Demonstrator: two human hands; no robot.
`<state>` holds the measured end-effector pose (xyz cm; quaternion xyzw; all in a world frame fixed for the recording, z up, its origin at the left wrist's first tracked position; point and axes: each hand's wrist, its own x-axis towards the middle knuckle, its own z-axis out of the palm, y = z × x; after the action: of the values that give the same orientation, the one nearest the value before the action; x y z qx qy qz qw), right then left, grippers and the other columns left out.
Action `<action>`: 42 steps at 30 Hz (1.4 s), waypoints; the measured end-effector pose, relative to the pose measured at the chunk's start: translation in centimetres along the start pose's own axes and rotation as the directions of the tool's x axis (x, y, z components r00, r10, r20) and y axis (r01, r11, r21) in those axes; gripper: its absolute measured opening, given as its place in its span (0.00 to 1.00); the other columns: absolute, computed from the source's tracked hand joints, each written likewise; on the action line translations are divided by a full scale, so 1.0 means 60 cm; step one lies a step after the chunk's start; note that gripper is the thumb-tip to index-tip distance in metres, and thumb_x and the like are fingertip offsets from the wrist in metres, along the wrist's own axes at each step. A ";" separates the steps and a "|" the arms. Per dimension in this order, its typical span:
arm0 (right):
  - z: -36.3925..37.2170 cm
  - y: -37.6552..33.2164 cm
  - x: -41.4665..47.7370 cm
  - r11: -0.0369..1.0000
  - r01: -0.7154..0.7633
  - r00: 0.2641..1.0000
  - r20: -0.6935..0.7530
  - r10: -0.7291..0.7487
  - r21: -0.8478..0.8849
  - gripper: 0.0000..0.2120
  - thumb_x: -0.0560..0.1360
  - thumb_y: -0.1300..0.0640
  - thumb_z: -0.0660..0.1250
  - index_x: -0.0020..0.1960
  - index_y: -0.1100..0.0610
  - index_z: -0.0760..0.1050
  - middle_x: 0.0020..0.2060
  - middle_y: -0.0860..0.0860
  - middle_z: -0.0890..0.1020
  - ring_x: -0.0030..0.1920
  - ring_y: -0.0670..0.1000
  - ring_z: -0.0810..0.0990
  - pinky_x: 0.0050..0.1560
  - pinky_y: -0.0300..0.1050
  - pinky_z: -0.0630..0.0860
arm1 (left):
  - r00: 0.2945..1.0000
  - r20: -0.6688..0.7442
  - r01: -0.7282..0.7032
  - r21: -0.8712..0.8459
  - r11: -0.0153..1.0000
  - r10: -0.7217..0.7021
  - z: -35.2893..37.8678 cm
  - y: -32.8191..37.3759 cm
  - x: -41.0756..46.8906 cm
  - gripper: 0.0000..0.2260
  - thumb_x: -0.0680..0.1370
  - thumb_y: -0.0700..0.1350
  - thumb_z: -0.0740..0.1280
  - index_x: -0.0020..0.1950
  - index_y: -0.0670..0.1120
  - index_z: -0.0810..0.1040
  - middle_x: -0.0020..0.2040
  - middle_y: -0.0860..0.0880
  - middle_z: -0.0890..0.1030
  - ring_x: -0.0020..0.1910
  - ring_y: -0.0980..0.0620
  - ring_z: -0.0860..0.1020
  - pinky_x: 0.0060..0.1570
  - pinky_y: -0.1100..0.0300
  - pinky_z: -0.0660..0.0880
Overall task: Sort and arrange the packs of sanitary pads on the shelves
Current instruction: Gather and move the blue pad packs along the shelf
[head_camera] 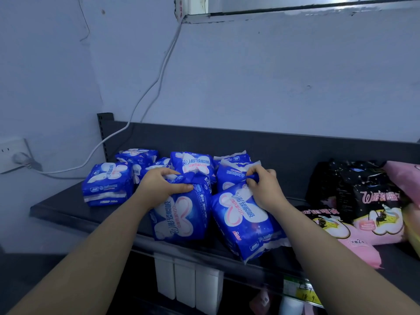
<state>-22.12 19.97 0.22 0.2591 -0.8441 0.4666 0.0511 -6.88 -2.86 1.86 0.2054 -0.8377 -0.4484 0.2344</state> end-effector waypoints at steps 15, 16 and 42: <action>0.044 -0.062 0.011 0.871 0.156 0.987 0.035 -0.158 -0.466 0.24 0.81 0.44 0.53 0.75 0.50 0.62 0.77 0.57 0.56 0.75 0.59 0.53 0.73 0.52 0.49 | 0.999 -0.012 0.049 -0.050 0.998 -0.049 -0.038 0.017 -0.021 0.25 0.62 0.51 0.81 0.57 0.52 0.79 0.62 0.52 0.76 0.55 0.52 0.77 0.44 0.62 0.74; 0.052 -0.071 0.014 0.939 0.154 0.988 0.077 -0.137 -0.308 0.24 0.82 0.45 0.52 0.76 0.50 0.60 0.77 0.55 0.56 0.76 0.57 0.52 0.74 0.51 0.49 | 0.998 -0.011 0.055 -0.054 0.997 -0.055 -0.045 0.016 -0.021 0.25 0.62 0.51 0.82 0.57 0.52 0.79 0.63 0.51 0.76 0.56 0.51 0.78 0.44 0.62 0.74; 0.139 -0.182 -0.084 0.856 -0.043 0.796 0.535 -0.282 0.516 0.30 0.66 0.30 0.60 0.67 0.28 0.61 0.73 0.47 0.62 0.65 0.52 0.73 0.64 0.59 0.73 | 0.921 -0.312 0.143 -0.290 0.946 -0.235 -0.107 0.061 -0.260 0.26 0.57 0.47 0.81 0.54 0.46 0.79 0.40 0.47 0.86 0.37 0.49 0.85 0.37 0.57 0.81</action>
<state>-11.21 10.43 2.20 0.4505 -0.6465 0.5610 -0.2540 8.89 3.46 4.88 0.3279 -0.6937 -0.5330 0.3567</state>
